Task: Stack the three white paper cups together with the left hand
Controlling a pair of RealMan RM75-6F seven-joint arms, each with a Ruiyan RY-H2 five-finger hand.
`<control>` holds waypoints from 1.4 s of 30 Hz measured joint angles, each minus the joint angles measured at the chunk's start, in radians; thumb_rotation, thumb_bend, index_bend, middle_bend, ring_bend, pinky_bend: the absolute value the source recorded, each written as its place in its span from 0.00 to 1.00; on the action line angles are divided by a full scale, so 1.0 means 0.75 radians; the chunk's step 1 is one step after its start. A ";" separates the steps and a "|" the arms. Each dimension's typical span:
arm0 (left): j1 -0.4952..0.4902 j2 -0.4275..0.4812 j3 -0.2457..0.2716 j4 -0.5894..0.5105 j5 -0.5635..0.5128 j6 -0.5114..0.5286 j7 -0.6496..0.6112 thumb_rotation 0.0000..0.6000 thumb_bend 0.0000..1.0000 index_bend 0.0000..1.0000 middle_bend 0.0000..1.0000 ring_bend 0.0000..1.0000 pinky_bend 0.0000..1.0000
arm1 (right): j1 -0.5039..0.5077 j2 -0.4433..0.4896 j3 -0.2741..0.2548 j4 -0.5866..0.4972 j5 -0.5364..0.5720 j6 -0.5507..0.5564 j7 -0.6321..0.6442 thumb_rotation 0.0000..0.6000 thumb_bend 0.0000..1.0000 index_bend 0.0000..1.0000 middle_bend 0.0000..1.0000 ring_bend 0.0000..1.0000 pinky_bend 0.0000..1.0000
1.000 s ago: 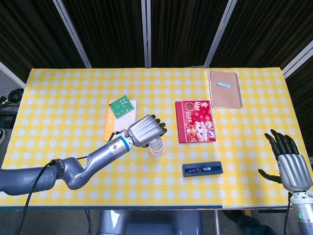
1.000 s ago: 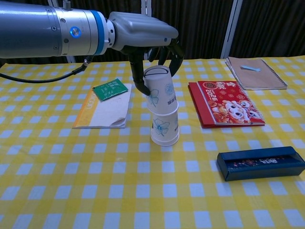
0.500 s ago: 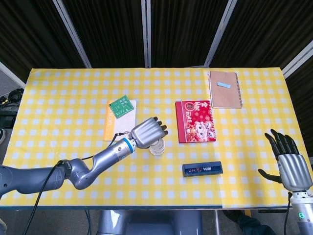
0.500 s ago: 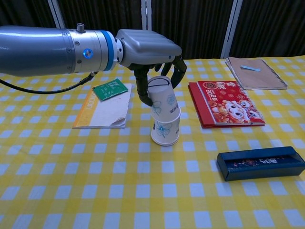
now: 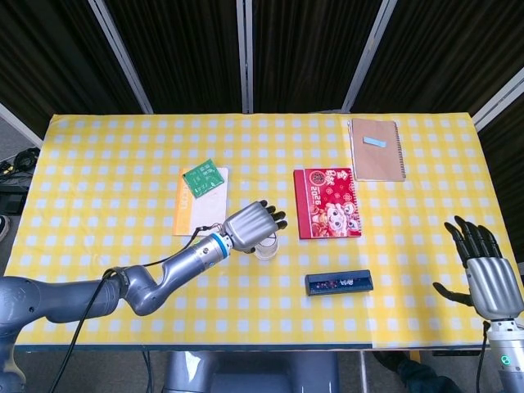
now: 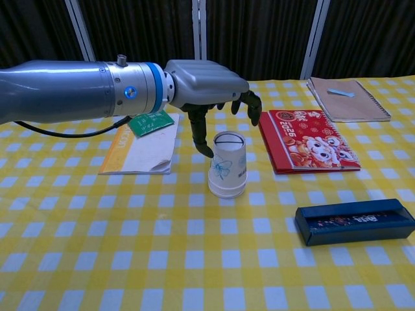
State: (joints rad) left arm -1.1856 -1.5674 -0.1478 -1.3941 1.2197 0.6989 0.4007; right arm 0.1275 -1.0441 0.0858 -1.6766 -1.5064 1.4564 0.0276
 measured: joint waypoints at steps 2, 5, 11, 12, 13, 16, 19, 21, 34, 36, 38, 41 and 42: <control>0.002 0.009 -0.002 -0.005 0.005 -0.002 -0.023 1.00 0.00 0.01 0.01 0.06 0.21 | 0.000 0.000 0.000 0.000 -0.002 0.000 0.000 1.00 0.00 0.02 0.00 0.00 0.00; 0.006 0.025 -0.008 -0.015 0.015 0.000 -0.052 1.00 0.00 0.00 0.00 0.00 0.13 | 0.000 0.000 -0.001 -0.001 -0.004 0.001 0.000 1.00 0.00 0.02 0.00 0.00 0.00; 0.027 0.062 -0.032 -0.042 0.035 0.062 -0.088 1.00 0.00 0.00 0.00 0.00 0.00 | -0.002 0.002 -0.002 -0.004 -0.008 0.005 0.002 1.00 0.00 0.02 0.00 0.00 0.00; 0.034 0.069 -0.037 -0.046 0.038 0.079 -0.090 1.00 0.00 0.00 0.00 0.00 0.00 | -0.002 0.002 -0.003 -0.005 -0.009 0.005 0.002 1.00 0.00 0.02 0.00 0.00 0.00; 0.043 0.078 -0.043 -0.052 0.041 0.105 -0.093 1.00 0.00 0.00 0.00 0.00 0.00 | -0.002 0.002 -0.003 -0.005 -0.010 0.006 0.002 1.00 0.00 0.02 0.00 0.00 0.00; 0.077 0.109 -0.057 -0.073 0.042 0.176 -0.095 1.00 0.00 0.00 0.00 0.00 0.00 | -0.003 0.004 -0.004 -0.008 -0.013 0.009 0.002 1.00 0.00 0.02 0.00 0.00 0.00; 0.145 0.156 -0.061 -0.111 0.029 0.286 -0.083 1.00 0.00 0.00 0.00 0.00 0.00 | -0.007 0.006 -0.006 -0.011 -0.022 0.020 0.004 1.00 0.00 0.02 0.00 0.00 0.00; 0.212 0.191 -0.056 -0.159 0.018 0.379 -0.070 1.00 0.00 0.00 0.00 0.00 0.00 | -0.009 0.007 -0.006 -0.010 -0.022 0.021 0.006 1.00 0.00 0.01 0.00 0.00 0.00; 0.871 0.477 0.226 -0.482 0.133 1.000 -0.217 1.00 0.00 0.00 0.00 0.00 0.00 | -0.015 0.007 -0.020 -0.017 -0.082 0.052 -0.016 1.00 0.00 0.02 0.00 0.00 0.00; 0.952 0.504 0.273 -0.504 0.160 1.063 -0.260 1.00 0.00 0.00 0.00 0.00 0.00 | -0.015 0.007 -0.025 -0.020 -0.095 0.055 -0.022 1.00 0.00 0.02 0.00 0.00 0.00; 1.035 0.536 0.326 -0.525 0.192 1.118 -0.304 1.00 0.00 0.00 0.00 0.00 0.00 | -0.016 0.006 -0.031 -0.023 -0.109 0.058 -0.029 1.00 0.00 0.02 0.00 0.00 0.00; 1.125 0.570 0.384 -0.536 0.236 1.180 -0.353 1.00 0.00 0.00 0.00 0.00 0.00 | -0.017 0.006 -0.038 -0.027 -0.127 0.063 -0.032 1.00 0.00 0.02 0.00 0.00 0.00; 1.149 0.578 0.397 -0.536 0.248 1.195 -0.366 1.00 0.00 0.00 0.00 0.00 0.00 | -0.017 0.006 -0.040 -0.028 -0.134 0.066 -0.034 1.00 0.00 0.02 0.00 0.00 0.00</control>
State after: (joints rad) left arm -0.3241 -1.1340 0.1502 -1.7960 1.4061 1.5953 0.1264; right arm 0.1148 -1.0395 0.0561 -1.6976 -1.6071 1.5055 0.0021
